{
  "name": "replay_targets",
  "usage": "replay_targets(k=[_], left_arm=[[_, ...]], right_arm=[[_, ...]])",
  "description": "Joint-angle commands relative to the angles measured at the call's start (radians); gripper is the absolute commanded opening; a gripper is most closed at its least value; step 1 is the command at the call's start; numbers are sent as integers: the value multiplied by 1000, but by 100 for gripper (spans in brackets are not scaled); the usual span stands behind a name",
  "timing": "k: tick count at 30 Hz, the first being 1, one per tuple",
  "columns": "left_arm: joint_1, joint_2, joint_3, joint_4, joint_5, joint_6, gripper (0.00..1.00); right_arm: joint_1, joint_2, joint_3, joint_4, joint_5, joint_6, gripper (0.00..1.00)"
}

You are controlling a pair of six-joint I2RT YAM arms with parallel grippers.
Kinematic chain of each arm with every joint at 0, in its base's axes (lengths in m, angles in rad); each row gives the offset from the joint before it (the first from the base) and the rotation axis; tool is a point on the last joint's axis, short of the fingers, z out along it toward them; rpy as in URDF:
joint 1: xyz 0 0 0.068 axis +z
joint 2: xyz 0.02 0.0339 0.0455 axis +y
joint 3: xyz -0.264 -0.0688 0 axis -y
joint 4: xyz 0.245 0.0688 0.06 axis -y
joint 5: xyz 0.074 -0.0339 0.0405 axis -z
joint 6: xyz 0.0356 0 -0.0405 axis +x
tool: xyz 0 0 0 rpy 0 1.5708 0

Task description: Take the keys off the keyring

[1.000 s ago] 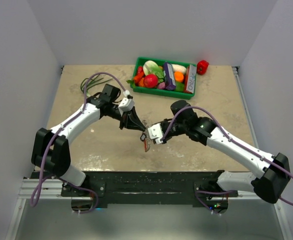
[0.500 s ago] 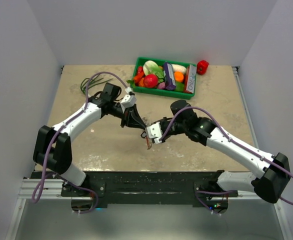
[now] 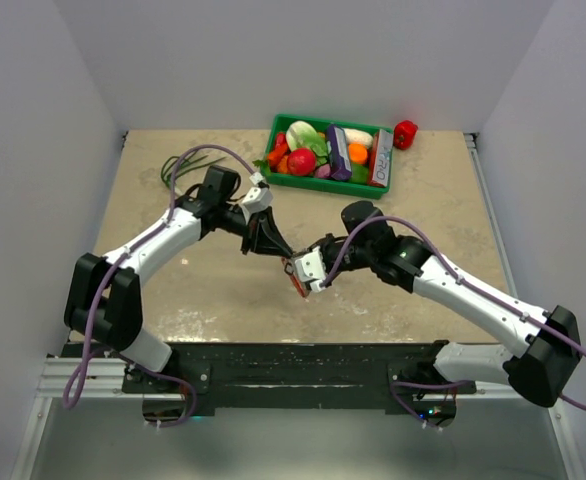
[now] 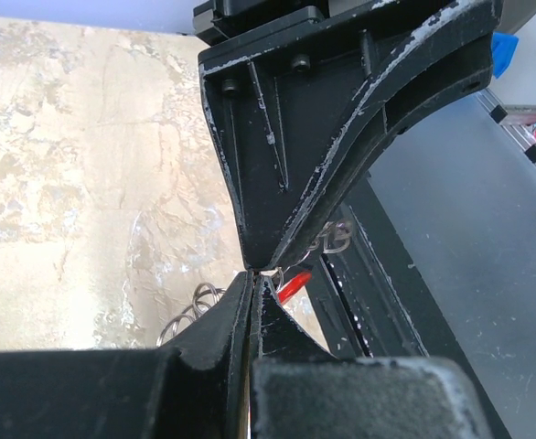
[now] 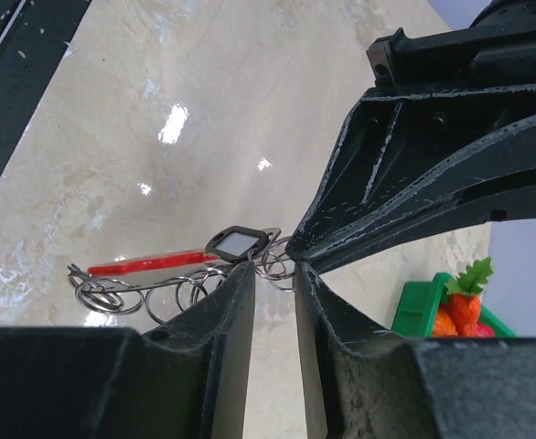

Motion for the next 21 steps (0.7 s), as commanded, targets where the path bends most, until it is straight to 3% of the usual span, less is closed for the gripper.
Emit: replay_targets(k=[1,4,21], left_arm=[[14,-51,3,73,251,-33,0],[14,-55,-2,76,251,-33,0],[15,-55,-19,147,253,-108,0]], right_arm=[[7,-7,-42,7,-11,-23,31],[7,-5,-47,22,-4,-17,36],[7,7,-48,48,-14,-21,34]])
